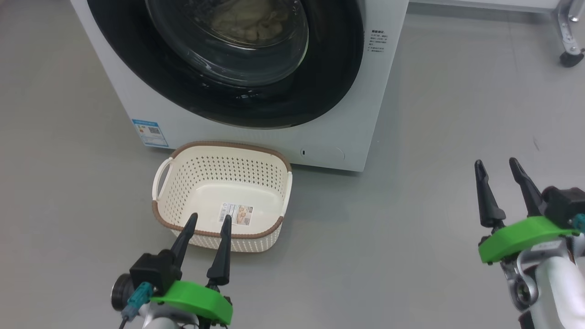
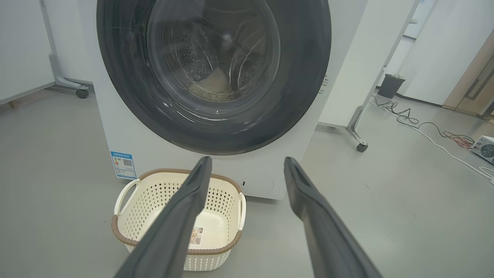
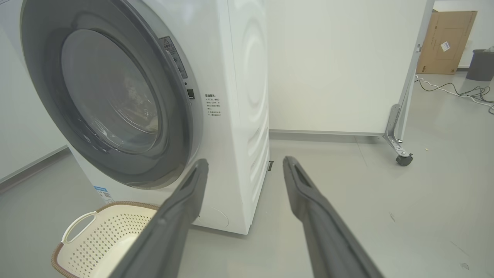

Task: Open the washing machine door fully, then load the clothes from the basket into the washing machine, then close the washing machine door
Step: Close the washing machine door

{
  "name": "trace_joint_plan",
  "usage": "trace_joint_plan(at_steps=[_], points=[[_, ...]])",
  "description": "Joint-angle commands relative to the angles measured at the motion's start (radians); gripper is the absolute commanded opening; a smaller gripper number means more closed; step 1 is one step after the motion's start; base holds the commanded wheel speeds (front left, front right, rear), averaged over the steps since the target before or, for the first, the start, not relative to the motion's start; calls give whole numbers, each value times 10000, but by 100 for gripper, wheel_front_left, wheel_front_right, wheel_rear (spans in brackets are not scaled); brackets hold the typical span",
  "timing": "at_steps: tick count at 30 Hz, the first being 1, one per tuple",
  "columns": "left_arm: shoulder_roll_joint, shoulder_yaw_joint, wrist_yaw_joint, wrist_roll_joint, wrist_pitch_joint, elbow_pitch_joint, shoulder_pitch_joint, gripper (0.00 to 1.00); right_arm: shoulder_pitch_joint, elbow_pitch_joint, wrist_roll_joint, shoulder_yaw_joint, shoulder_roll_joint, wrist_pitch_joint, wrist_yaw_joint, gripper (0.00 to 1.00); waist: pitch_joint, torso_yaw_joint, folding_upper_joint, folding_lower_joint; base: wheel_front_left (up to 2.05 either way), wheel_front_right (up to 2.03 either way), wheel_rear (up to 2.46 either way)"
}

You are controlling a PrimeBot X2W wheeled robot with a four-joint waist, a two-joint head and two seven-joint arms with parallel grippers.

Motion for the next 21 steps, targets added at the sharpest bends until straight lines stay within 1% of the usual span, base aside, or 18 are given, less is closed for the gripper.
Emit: trace_joint_plan(at_steps=[1,6,15,21], points=[[173,339,21,3,-107,-258,-194,100,-197,-433,-99,135,-5,-92,-32,100,-54,-70,-1,1,0,0,0],[211,324,62,-73,-74,-243,-44,100,778,-1400,-238,-482,179,224,-32,100,-128,-196,-1,1,0,0,0],[272,360,218,-177,-63,-325,191,100,2524,-3412,-144,-774,361,977,-32,100,-261,-372,-1,1,0,0,0],[382,371,273,-196,-44,-395,175,100,3137,-4284,85,-899,366,1301,-32,100,-285,-489,-1,1,0,0,0]])
